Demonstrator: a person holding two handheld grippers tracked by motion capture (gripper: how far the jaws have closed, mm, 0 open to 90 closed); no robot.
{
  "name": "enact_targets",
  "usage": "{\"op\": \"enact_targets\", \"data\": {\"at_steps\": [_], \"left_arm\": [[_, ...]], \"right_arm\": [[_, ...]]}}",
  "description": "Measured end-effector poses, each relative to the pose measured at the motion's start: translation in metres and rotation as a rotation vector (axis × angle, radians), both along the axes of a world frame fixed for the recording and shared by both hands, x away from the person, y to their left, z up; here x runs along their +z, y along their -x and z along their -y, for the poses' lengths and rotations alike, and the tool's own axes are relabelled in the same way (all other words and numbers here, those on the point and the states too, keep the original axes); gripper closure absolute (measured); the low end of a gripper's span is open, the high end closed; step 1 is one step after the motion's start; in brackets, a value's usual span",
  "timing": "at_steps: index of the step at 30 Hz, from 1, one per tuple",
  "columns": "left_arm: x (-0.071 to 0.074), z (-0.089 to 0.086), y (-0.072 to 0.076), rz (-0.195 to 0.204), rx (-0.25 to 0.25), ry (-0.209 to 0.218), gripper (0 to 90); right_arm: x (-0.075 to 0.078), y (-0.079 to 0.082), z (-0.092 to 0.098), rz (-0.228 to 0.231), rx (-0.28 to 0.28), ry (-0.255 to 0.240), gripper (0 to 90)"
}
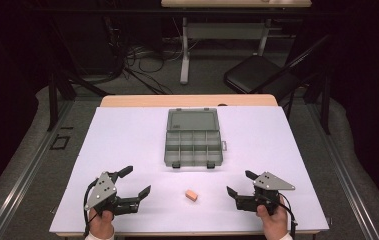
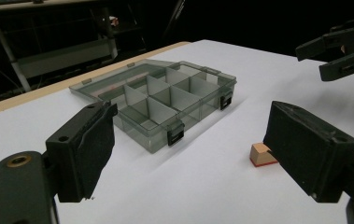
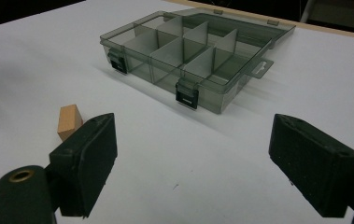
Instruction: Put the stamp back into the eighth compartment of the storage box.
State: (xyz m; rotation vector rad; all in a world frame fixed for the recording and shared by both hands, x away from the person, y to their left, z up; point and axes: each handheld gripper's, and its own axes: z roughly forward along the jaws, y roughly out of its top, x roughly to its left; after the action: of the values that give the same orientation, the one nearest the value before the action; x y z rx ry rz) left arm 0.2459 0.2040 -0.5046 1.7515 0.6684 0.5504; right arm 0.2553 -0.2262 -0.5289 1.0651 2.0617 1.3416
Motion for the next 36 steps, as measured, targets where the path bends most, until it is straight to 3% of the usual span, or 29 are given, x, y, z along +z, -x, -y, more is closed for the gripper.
{"op": "enact_targets", "data": {"at_steps": [5, 8, 11, 26, 36], "left_arm": [[0.000, 0.000, 0.000, -0.002, 0.002, 0.001, 16.1], [0.000, 0.001, 0.000, -0.006, 0.000, -0.004, 16.1], [0.000, 0.001, 0.001, -0.005, 0.002, -0.006, 16.1], [0.000, -0.003, 0.005, -0.009, 0.007, -0.013, 16.1], [0.001, -0.002, 0.006, -0.013, 0.013, -0.036, 16.0]], "right_arm": [[-0.001, 0.000, -0.001, -0.027, 0.007, -0.014, 14.8], [-0.001, 0.000, -0.005, -0.013, -0.005, 0.013, 14.8], [0.000, 0.000, -0.008, -0.008, -0.008, 0.009, 14.9], [0.006, 0.000, -0.016, -0.032, 0.030, 0.026, 20.6], [0.015, 0.003, -0.030, 0.008, 0.056, 0.054, 20.0]]}}
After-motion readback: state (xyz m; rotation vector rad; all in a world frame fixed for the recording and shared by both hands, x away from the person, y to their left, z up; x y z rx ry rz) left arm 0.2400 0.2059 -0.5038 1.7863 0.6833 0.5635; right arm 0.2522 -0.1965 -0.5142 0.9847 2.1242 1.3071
